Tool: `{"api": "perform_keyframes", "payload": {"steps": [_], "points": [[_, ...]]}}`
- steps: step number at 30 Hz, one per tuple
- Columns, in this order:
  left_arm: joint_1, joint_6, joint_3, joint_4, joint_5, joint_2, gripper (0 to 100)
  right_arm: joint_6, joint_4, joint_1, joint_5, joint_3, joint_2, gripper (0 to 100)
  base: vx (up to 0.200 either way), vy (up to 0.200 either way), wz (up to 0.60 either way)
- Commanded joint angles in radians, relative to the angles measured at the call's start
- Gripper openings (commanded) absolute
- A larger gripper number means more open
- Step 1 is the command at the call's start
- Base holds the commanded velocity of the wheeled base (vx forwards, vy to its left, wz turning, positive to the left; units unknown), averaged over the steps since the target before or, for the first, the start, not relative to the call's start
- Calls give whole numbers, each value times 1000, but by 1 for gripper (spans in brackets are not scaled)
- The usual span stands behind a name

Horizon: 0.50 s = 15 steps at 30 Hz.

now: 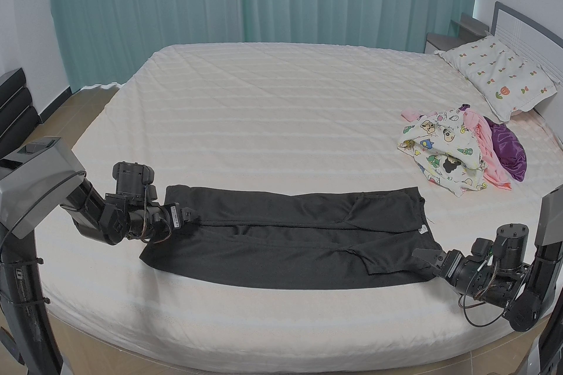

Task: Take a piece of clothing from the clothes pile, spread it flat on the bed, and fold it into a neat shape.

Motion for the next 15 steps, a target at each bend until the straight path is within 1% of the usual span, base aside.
{"api": "perform_keyframes", "payload": {"steps": [1, 7, 15], "points": [[2, 0, -5, -4, -17, -8, 100, -1, -12, 6, -1, 16, 1, 100, 0, 0, 0], [1, -4, 14, -4, -74, -18, 100, 0, -13, 6, -1, 16, 1, 100, 0, 0, 0], [2, 5, 7, -5, -65, -4, 100, -1, -13, 7, -1, 16, -2, 100, 0, 0, 0]]}}
